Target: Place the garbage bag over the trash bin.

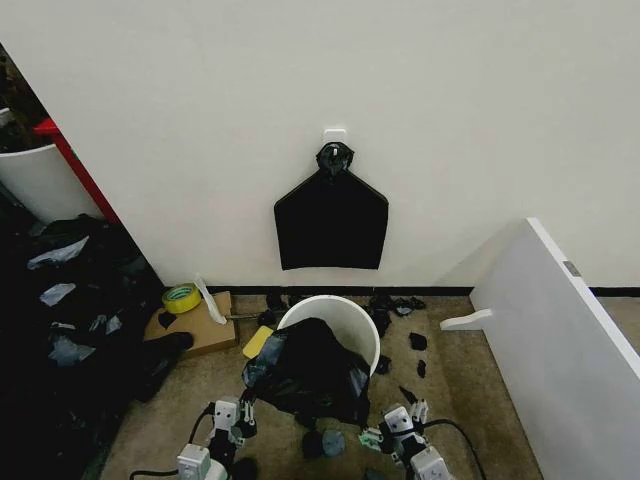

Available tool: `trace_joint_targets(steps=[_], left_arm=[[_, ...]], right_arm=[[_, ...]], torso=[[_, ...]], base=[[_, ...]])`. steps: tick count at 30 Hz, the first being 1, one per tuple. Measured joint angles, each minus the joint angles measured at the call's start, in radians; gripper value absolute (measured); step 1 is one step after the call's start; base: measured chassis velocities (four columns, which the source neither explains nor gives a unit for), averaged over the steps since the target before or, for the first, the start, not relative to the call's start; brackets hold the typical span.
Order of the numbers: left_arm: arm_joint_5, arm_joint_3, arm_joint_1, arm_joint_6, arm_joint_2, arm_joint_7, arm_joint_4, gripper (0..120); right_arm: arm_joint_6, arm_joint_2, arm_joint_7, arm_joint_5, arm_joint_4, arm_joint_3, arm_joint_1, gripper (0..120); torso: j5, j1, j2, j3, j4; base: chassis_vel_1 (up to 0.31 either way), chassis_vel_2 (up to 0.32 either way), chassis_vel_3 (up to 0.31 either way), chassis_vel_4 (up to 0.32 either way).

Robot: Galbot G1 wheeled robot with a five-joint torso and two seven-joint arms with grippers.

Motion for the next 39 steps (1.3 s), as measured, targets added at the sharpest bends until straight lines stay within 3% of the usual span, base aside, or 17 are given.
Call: trace_joint_targets(steps=[6,8,11,13,20,28,31,39], left_arm=[[0.010,0.020,-0.006,-0.021,-0.022,0.021,0.017,0],[0.020,0.023,-0.006,-0.029,-0.022,0.024,0.025,0],[0.027,0.024,-0.006,-0.033,-0.021,0.024,0.030,0],[0.035,0.024,-0.006,-0.036,-0.019,0.024,0.034,0],[0.045,0.020,-0.008,-0.037,-0.015,0.019,0.035,0],[0.052,0.018,-0.007,-0.042,-0.013,0.018,0.036,0],[0.056,0.019,-0.006,-0.043,-0.014,0.018,0.036,0],[0.113,0.054,-0.011,-0.068,-0.035,0.013,0.079,0]], right_arm=[[0.014,0.000,-0.001,-0.057,-0.051,0.019,0.020,95],[0.052,0.000,-0.022,-0.048,-0.070,0.024,0.028,86],[0.085,-0.001,-0.052,-0.018,-0.073,0.025,0.030,81],[0.109,-0.003,-0.092,0.032,-0.071,0.026,0.032,69],[0.095,-0.014,-0.131,0.094,-0.054,0.030,0.027,43],[0.071,-0.024,-0.150,-0.001,-0.081,0.047,0.026,19],[0.070,-0.024,-0.157,-0.042,-0.093,0.052,0.028,4],[0.104,-0.017,-0.168,-0.259,-0.155,0.086,0.032,0]], torso=[[0.0001,0.000,0.000,0.000,0.0000],[0.0001,0.000,0.000,0.000,0.0000],[0.0001,0.000,0.000,0.000,0.0000],[0.0000,0.000,0.000,0.000,0.0000],[0.0000,0.000,0.000,0.000,0.0000],[0.0001,0.000,0.000,0.000,0.0000],[0.0000,0.000,0.000,0.000,0.0000],[0.0000,0.000,0.000,0.000,0.0000]], base=[[0.000,0.000,0.000,0.000],[0.000,0.000,0.000,0.000],[0.000,0.000,0.000,0.000],[0.000,0.000,0.000,0.000],[0.000,0.000,0.000,0.000],[0.000,0.000,0.000,0.000],[0.000,0.000,0.000,0.000],[0.000,0.000,0.000,0.000]])
